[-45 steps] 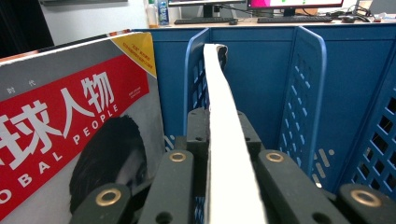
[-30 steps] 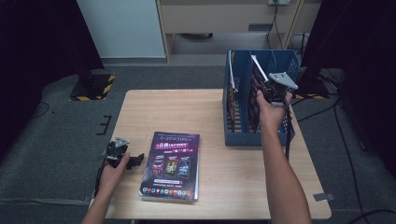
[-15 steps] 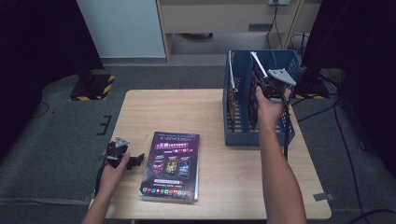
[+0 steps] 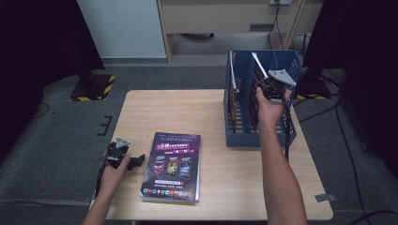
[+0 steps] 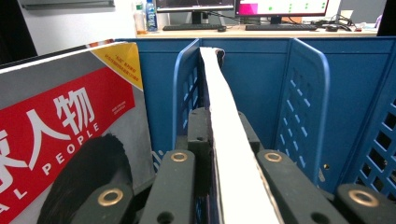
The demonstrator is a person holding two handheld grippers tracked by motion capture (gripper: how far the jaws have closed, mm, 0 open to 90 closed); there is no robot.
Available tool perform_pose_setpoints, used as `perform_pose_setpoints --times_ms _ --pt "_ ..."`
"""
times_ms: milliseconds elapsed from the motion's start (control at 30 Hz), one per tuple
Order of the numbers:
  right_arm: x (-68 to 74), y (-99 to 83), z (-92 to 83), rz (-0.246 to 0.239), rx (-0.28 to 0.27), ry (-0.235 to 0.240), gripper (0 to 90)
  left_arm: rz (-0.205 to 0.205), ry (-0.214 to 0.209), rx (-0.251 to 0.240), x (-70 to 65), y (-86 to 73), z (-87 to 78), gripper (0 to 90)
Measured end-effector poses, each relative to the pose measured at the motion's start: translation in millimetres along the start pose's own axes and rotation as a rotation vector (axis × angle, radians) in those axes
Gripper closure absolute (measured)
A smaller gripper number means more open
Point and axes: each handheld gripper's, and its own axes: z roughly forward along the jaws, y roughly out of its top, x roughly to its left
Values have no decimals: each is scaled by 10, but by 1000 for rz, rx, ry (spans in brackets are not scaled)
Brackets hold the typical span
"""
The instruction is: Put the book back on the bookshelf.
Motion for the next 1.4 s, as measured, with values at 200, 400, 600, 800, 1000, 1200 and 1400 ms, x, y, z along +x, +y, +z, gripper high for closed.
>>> perform_pose_setpoints --times_ms 200,400,600,800,1000,1200,1400 --pt "10 -9 18 -8 -9 -8 823 0 0 0 -1 1 2 0" --pt "11 -31 28 -26 -6 -13 823 4 -5 1 -9 17 18 0" --pt "14 -41 26 -48 -7 -17 823 4 -4 1 -21 22 22 0" --pt "52 -63 20 -46 -13 -5 819 7 -7 0 -22 25 26 0" --pt "105 -65 14 -45 -5 16 809 8 -6 0 -23 25 25 0" --pt "127 -64 5 -40 4 40 777 7 -6 0 -23 25 26 0" --pt "145 -80 -31 -30 20 64 619 8 -7 0 -25 26 26 0"
